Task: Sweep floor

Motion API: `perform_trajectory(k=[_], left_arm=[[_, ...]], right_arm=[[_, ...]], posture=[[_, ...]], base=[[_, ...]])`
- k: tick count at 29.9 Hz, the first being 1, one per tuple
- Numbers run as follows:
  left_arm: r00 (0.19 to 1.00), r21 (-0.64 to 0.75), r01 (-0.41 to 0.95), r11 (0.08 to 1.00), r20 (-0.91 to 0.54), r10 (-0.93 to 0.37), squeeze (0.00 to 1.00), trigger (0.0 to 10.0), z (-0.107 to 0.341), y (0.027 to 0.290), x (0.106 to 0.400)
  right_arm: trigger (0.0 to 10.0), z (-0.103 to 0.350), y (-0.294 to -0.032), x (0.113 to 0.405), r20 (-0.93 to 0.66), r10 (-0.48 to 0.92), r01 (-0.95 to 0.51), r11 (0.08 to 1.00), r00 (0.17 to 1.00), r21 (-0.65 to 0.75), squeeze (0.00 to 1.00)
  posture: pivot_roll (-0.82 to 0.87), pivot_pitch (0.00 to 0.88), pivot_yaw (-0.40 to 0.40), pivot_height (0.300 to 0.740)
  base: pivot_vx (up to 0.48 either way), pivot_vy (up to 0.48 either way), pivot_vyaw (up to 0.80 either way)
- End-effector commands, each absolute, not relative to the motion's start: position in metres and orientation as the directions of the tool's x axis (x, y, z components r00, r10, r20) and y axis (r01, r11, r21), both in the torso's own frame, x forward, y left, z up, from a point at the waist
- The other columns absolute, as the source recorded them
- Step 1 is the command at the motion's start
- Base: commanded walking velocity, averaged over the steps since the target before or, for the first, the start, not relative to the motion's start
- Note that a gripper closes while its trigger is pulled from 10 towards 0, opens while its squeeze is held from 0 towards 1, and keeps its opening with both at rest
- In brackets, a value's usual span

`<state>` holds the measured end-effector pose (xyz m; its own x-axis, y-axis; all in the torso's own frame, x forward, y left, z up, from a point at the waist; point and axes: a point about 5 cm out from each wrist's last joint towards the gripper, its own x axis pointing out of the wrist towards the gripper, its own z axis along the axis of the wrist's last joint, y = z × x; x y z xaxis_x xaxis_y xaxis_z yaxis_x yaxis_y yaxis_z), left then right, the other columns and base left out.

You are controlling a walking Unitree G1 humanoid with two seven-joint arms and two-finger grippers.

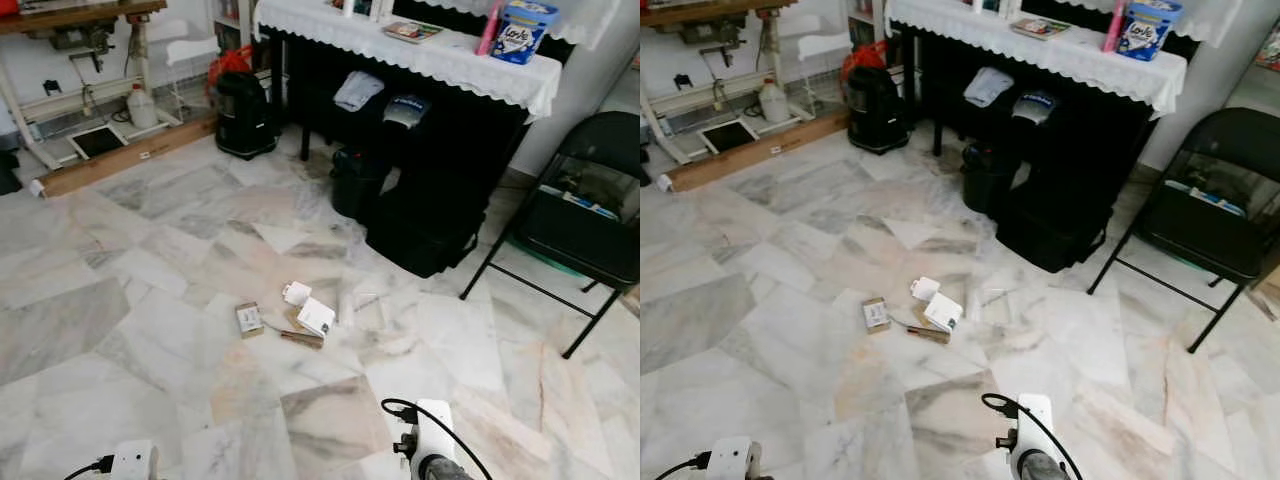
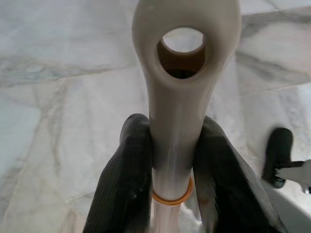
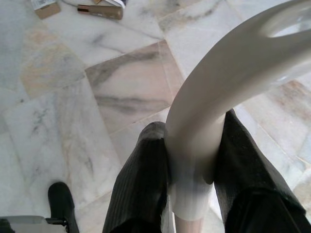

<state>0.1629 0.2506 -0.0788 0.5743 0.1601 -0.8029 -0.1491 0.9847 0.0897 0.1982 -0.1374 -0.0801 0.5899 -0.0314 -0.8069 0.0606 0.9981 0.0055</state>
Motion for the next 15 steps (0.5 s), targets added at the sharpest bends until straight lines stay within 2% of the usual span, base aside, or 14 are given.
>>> perform_trajectory(k=[1,4,9,12,13,15], left_arm=[[0.582,0.077,-0.126,0.989,-0.802,0.136,0.00,10.0,-0.081,0.237,0.167],[0.584,0.072,-0.110,0.991,-0.803,0.123,0.00,10.0,-0.083,0.229,0.167],[0.587,0.074,-0.103,0.992,-0.801,0.121,0.00,10.0,-0.083,0.228,0.166],[0.590,0.077,-0.102,0.992,-0.798,0.123,0.00,10.0,-0.083,0.229,0.165],[0.593,0.082,-0.103,0.991,-0.795,0.127,0.00,10.0,-0.083,0.230,0.165],[0.603,0.090,-0.106,0.990,-0.786,0.136,0.00,10.0,-0.081,0.231,0.167]], right_arm=[[10.0,-0.080,-0.100,0.195,-0.819,0.073,0.003,0.996,0.570,0.091,0.00],[10.0,-0.077,-0.084,0.197,-0.821,0.078,-0.061,0.997,0.566,0.053,0.00],[10.0,-0.070,-0.060,0.201,-0.815,0.094,-0.075,0.995,0.571,0.062,0.00],[10.0,-0.087,-0.127,0.185,-0.833,0.029,-0.049,0.999,0.552,0.002,0.00],[10.0,-0.089,-0.141,0.180,-0.838,0.012,-0.039,0.999,0.546,-0.011,0.00],[10.0,-0.090,-0.147,0.178,-0.841,-0.002,-0.028,0.999,0.541,-0.020,0.00]], posture=[[-0.03,0.000,-0.033,0.740],[-0.03,0.000,-0.036,0.740],[-0.02,0.000,-0.037,0.740],[-0.02,0.000,-0.037,0.740],[-0.02,0.000,-0.038,0.740],[-0.02,0.000,-0.038,0.740]], base=[[0.000,0.000,0.00],[0.000,0.000,0.00],[0.048,0.000,0.00],[0.081,0.000,0.00],[0.255,0.000,0.00],[0.274,0.000,0.00]])
